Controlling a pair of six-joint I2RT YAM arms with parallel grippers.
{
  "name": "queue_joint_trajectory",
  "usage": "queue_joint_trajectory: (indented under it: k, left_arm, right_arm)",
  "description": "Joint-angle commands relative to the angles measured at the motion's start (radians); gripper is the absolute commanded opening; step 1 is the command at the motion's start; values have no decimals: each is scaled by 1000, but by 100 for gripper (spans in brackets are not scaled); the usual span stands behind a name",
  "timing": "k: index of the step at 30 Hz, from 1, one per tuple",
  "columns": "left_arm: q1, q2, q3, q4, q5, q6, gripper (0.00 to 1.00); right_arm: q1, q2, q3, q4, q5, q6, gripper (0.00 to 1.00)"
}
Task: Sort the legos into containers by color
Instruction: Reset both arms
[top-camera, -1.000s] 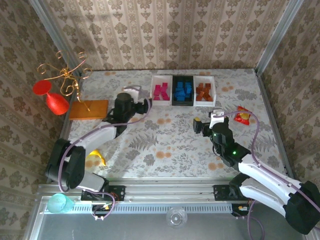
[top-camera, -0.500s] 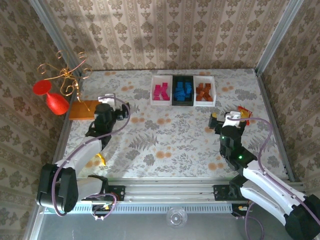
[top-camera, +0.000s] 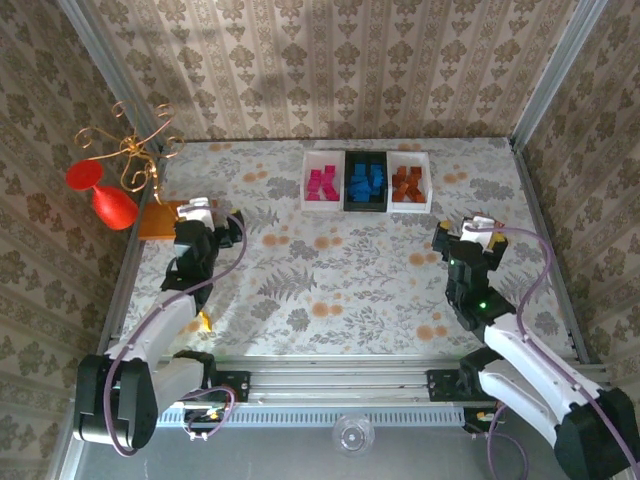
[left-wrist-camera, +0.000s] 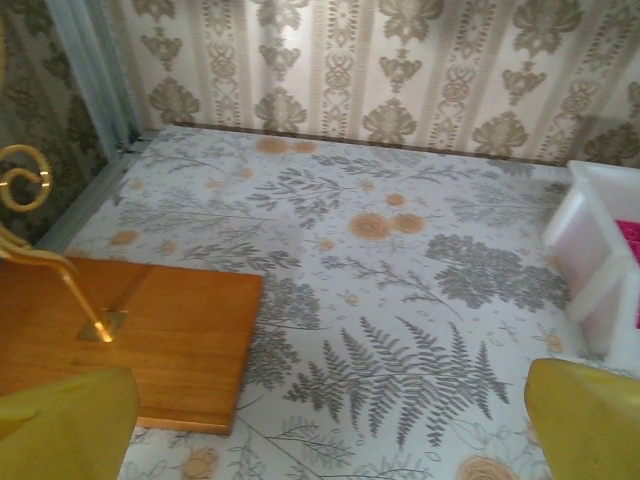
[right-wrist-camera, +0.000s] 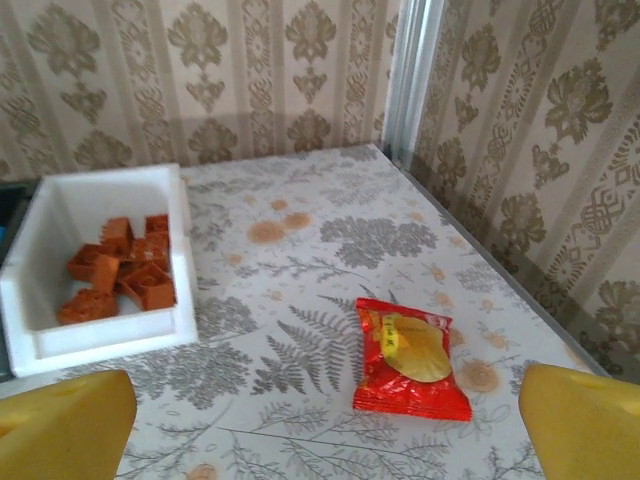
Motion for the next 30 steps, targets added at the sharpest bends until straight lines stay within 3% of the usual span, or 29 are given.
queue_joint_trajectory:
  k: [1, 9, 13, 18, 21, 25, 30]
  left_arm:
    - [31, -18, -40, 55, -66, 26, 100]
    - [120, -17, -27, 23, -6, -9, 100]
    - [134, -28, 13, -52, 24, -1, 100]
    - [154, -34, 54, -161, -32, 19, 100]
    - [189, -35, 40, -161, -18, 38, 100]
    - [228, -2, 4, -91, -14, 76, 100]
    - [245, 115, -84, 175, 29, 143, 100]
  right_arm:
    - [-60, 61, 70, 22, 41, -26, 100]
    - [-166, 176, 104, 104, -24, -39, 100]
    - [-174, 129, 155, 80, -54, -34, 100]
    - [-173, 58, 241, -57, -152, 71, 100]
    - [-177, 67, 207, -17, -134, 56, 100]
    - [-206, 154, 117, 123, -128, -8, 100]
    - [-254, 383, 80, 226, -206, -56, 100]
